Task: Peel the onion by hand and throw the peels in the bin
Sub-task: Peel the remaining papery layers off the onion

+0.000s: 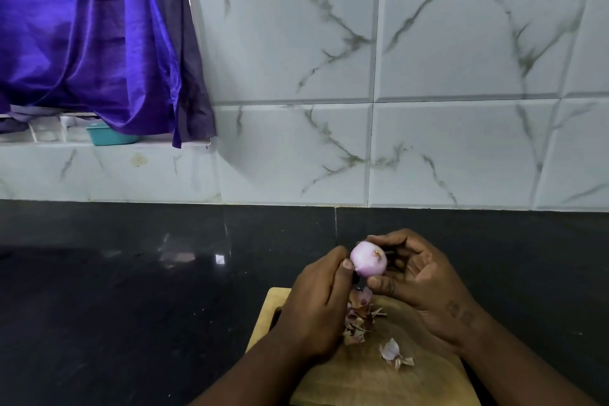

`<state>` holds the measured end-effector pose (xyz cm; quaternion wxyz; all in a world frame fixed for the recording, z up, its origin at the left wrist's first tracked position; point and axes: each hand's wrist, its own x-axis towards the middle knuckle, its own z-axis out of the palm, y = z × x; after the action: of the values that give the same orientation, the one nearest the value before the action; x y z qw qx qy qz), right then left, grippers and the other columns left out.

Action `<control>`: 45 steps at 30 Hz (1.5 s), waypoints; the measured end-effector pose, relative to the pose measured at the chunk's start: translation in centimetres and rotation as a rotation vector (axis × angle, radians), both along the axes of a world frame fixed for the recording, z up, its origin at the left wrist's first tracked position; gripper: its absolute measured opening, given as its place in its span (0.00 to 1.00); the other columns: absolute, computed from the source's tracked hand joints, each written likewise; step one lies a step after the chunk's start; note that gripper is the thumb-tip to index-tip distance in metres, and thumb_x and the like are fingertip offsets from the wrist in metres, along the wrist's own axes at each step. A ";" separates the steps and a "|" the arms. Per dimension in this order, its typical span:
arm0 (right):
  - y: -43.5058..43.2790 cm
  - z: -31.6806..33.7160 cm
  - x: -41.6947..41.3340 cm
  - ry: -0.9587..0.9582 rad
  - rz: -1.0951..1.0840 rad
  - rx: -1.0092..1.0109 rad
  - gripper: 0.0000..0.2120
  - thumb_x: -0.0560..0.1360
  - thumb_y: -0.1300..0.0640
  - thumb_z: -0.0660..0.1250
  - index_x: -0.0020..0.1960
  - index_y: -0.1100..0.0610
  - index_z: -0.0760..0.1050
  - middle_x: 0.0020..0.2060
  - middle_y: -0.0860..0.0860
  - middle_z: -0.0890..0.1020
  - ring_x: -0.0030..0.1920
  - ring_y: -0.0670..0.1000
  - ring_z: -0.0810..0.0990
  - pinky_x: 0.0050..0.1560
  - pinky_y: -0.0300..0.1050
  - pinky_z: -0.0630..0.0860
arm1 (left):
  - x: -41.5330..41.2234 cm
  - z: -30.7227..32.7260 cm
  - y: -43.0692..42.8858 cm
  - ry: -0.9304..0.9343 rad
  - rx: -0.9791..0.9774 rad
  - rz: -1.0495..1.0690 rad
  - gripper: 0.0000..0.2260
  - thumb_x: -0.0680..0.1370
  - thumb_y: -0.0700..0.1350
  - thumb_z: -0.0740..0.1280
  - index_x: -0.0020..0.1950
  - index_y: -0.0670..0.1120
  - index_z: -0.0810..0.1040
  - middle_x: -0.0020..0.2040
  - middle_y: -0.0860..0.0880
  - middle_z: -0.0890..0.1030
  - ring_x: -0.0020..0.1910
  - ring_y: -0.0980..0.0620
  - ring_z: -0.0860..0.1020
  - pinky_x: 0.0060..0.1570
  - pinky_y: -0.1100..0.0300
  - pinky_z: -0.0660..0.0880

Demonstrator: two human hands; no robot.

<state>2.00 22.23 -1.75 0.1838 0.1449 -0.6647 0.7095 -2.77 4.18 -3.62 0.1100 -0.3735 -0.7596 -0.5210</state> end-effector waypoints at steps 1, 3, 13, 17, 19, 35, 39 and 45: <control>0.0 0.0 0.0 0.003 -0.001 0.002 0.31 0.55 0.49 0.88 0.56 0.52 0.84 0.58 0.59 0.86 0.59 0.57 0.87 0.55 0.45 0.84 | 0.0 -0.1 0.0 0.005 -0.002 0.010 0.14 0.87 0.52 0.54 0.43 0.53 0.72 0.38 0.54 0.76 0.38 0.56 0.73 0.39 0.49 0.71; 0.1 -0.1 -0.2 0.012 -0.012 0.009 0.29 0.59 0.57 0.87 0.58 0.57 0.82 0.58 0.59 0.86 0.60 0.59 0.86 0.55 0.46 0.84 | 0.1 -0.1 0.1 0.016 -0.013 0.033 0.14 0.87 0.52 0.54 0.43 0.58 0.71 0.38 0.58 0.76 0.38 0.56 0.74 0.38 0.59 0.69; -0.3 -0.5 -0.3 0.048 -0.046 0.030 0.27 0.60 0.69 0.79 0.58 0.62 0.80 0.56 0.56 0.88 0.58 0.57 0.87 0.53 0.44 0.84 | 0.1 0.0 0.4 0.082 -0.003 0.139 0.11 0.81 0.54 0.55 0.39 0.60 0.70 0.34 0.60 0.75 0.34 0.58 0.74 0.34 0.68 0.66; -0.6 -0.3 -0.2 0.032 -0.030 -0.022 0.29 0.60 0.60 0.86 0.58 0.59 0.82 0.56 0.59 0.87 0.58 0.59 0.87 0.53 0.44 0.84 | 0.2 0.2 0.5 0.057 0.049 0.116 0.13 0.82 0.47 0.57 0.39 0.59 0.71 0.34 0.60 0.76 0.34 0.57 0.74 0.34 0.66 0.66; -0.6 -0.1 0.0 0.013 0.008 -0.045 0.32 0.57 0.50 0.88 0.58 0.54 0.84 0.58 0.58 0.87 0.59 0.57 0.87 0.54 0.44 0.83 | 0.2 0.3 0.4 0.016 0.101 0.080 0.13 0.83 0.48 0.56 0.39 0.56 0.72 0.35 0.56 0.76 0.34 0.55 0.74 0.34 0.57 0.69; -0.7 -0.7 -0.3 -0.020 -0.023 -0.028 0.34 0.54 0.43 0.88 0.57 0.51 0.84 0.58 0.56 0.87 0.60 0.58 0.86 0.55 0.46 0.84 | 0.4 0.2 0.3 0.075 0.000 0.168 0.13 0.84 0.55 0.53 0.41 0.60 0.69 0.33 0.61 0.74 0.34 0.59 0.74 0.33 0.70 0.65; -0.7 -0.6 -0.3 -0.020 -0.025 -0.023 0.34 0.55 0.43 0.88 0.58 0.50 0.84 0.59 0.56 0.87 0.60 0.57 0.86 0.55 0.46 0.84 | 0.4 0.1 0.4 0.064 0.030 0.163 0.17 0.82 0.60 0.51 0.44 0.54 0.74 0.36 0.56 0.77 0.35 0.56 0.76 0.32 0.63 0.68; -0.6 -0.7 -0.1 -0.037 0.055 -0.112 0.33 0.60 0.52 0.88 0.61 0.58 0.82 0.60 0.61 0.85 0.61 0.60 0.85 0.55 0.46 0.83 | 0.3 0.1 0.6 -0.044 0.092 0.087 0.15 0.84 0.55 0.55 0.46 0.50 0.76 0.38 0.51 0.79 0.37 0.52 0.76 0.36 0.51 0.73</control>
<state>1.87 21.67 -2.42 0.1596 0.1397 -0.6231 0.7528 -2.45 4.79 -3.48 0.1325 -0.3232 -0.7527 -0.5581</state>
